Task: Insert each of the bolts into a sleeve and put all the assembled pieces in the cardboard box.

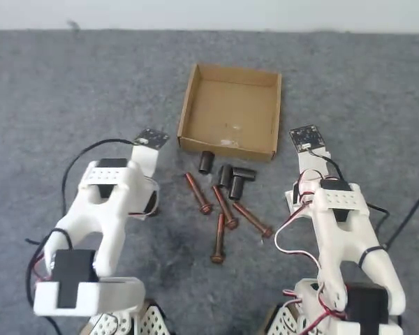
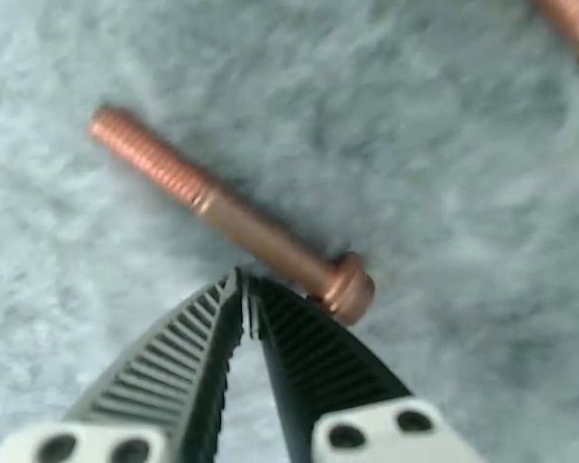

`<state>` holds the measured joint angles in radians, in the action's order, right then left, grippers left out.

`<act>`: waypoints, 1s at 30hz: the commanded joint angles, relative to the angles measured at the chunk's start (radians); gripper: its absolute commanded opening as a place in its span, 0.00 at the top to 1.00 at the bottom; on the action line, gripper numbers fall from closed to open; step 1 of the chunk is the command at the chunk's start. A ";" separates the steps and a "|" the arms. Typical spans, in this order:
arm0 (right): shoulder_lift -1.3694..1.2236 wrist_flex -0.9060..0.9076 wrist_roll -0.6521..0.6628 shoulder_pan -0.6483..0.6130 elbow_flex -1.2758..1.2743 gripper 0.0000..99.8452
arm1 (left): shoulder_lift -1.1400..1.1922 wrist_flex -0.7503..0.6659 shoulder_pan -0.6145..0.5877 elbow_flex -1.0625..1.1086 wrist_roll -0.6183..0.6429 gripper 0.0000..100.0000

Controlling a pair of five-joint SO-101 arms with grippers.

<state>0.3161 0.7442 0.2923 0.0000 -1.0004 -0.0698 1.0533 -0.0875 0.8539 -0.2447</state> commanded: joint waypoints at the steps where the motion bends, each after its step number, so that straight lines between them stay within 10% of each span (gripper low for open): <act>1: 0.001 -0.018 0.014 -0.007 0.026 0.99 | 0.006 -0.032 0.103 -0.053 0.109 0.99; 18: 0.001 -0.018 0.014 -0.005 0.026 0.99 | 0.008 -0.138 0.292 -0.159 0.207 0.98; 30: -0.001 -0.018 0.014 -0.007 0.026 0.99 | 0.009 -0.009 0.242 -0.240 -0.242 0.87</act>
<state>0.3161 0.7442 0.2923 0.0000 -1.0004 -0.0545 1.0349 0.1734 0.6605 -0.3813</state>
